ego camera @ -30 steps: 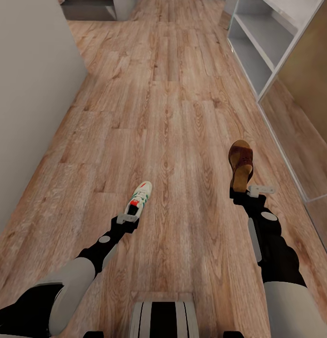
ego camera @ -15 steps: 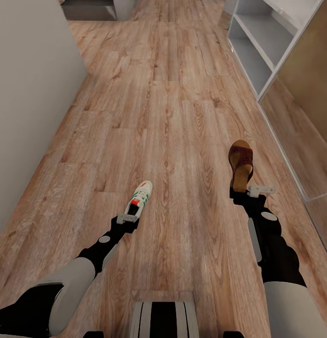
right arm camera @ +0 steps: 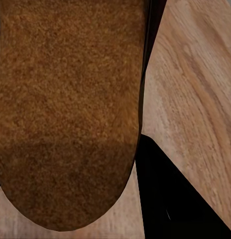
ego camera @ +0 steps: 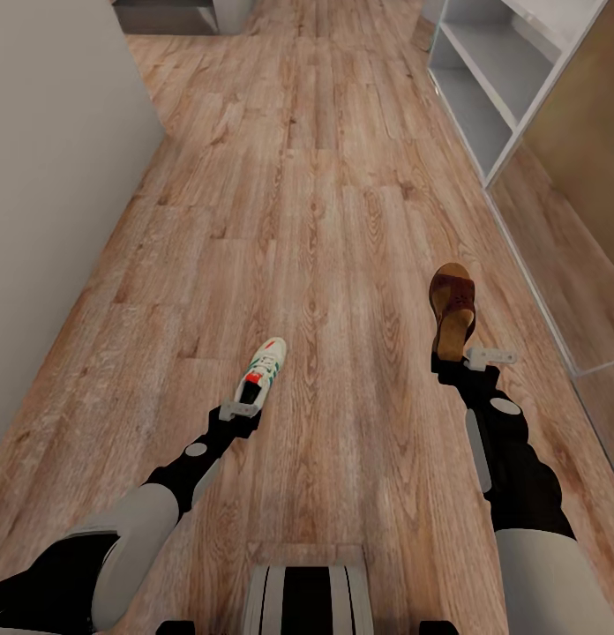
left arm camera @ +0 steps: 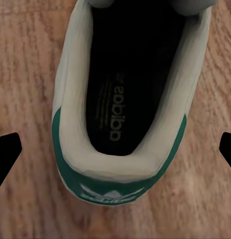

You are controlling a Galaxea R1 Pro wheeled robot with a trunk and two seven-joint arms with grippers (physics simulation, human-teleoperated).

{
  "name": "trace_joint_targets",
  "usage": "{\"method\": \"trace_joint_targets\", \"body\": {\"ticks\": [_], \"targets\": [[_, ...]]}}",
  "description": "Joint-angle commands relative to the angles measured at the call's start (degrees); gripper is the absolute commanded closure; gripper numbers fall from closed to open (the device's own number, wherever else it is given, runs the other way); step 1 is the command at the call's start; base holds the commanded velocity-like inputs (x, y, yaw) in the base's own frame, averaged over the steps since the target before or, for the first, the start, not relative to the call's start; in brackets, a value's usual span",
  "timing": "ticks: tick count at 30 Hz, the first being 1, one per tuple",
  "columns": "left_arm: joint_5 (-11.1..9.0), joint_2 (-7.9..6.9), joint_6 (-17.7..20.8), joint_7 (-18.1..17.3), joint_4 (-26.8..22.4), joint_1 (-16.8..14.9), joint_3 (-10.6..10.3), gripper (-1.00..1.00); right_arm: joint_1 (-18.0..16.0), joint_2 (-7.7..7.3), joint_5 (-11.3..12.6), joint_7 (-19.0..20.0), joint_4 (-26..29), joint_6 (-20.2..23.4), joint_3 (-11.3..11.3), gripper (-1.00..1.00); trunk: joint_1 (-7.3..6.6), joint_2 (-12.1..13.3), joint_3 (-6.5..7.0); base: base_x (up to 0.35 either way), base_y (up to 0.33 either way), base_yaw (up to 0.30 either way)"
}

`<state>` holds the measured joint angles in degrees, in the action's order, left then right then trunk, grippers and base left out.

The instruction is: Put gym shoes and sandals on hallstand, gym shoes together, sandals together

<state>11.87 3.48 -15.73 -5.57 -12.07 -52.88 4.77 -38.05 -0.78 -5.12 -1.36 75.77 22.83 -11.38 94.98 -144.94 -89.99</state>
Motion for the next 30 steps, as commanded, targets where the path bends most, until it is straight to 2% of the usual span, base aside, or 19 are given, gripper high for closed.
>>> {"method": "trace_joint_targets", "body": {"ticks": [1, 11, 15, 30], "targets": [[0.5, 0.03, -0.2, -0.2, 0.0, 0.0, 0.5, -1.00, 0.0, -0.01, -0.3, 0.0, 0.1, 0.4, 0.0, 1.00, 0.01, 0.0, -0.34, 0.000, 0.000, 0.000], [0.5, 0.03, -0.6, -0.2, -0.1, 0.0, 0.5, -1.00, 0.0, -0.01, -0.3, 0.0, 0.1, 0.4, 0.0, 1.00, 0.27, -0.2, -3.47, 0.000, 0.000, 0.000], [0.5, 0.03, -2.9, -0.2, -0.1, 0.0, 0.5, -1.00, 0.0, -0.01, -0.3, 0.0, 0.1, 0.4, 0.0, 1.00, 0.38, -0.2, -4.60, 0.000, 0.000, 0.000], [0.5, 0.00, -3.8, -0.2, -0.2, 0.0, 0.5, -1.00, 0.0, -0.01, -0.3, 0.0, 0.2, 0.4, 0.0, 1.00, 0.38, -0.2, -4.66, 0.010, 0.000, 0.000]]}}
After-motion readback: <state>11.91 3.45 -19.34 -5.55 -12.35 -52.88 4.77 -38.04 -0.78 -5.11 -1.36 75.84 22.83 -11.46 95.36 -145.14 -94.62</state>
